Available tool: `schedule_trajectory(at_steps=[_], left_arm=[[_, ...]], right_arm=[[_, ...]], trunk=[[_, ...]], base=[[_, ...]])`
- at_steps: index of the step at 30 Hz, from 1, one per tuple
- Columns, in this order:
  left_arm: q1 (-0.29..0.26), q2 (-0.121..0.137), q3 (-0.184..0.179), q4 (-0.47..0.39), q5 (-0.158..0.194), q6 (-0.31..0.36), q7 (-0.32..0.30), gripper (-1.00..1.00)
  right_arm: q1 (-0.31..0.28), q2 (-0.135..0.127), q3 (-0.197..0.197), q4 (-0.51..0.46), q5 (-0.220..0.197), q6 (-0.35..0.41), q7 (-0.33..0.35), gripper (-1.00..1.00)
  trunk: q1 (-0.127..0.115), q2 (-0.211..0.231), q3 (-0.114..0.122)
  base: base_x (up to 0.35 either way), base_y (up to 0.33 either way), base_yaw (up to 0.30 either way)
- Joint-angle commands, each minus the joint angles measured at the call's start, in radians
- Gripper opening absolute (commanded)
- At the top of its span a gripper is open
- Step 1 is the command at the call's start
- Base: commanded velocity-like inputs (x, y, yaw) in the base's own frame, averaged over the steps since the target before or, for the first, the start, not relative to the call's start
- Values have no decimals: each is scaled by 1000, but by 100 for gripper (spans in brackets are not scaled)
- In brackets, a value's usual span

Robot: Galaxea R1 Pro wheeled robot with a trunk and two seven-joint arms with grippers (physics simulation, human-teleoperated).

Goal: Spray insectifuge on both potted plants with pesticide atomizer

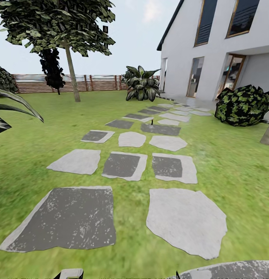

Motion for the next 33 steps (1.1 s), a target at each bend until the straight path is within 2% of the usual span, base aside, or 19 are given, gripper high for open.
schedule_trajectory(at_steps=[1, 19, 33], left_arm=[[-1, 0, 7, 1, -8, -4, 0, 100], [-1, -1, 7, 0, -6, -4, 0, 100], [-1, -3, 9, -2, -4, -5, 0, 100]], right_arm=[[-1, 0, 0, 0, 9, -2, -8, 100], [-1, 2, -6, 1, 5, 1, -9, 100], [-1, 2, -7, 1, 3, 1, -9, 100]], trunk=[[4, -8, -4], [73, -134, -81], [73, -134, -103]], base=[[0, 0, 0], [0, 0, 0], [38, 0, 0]])
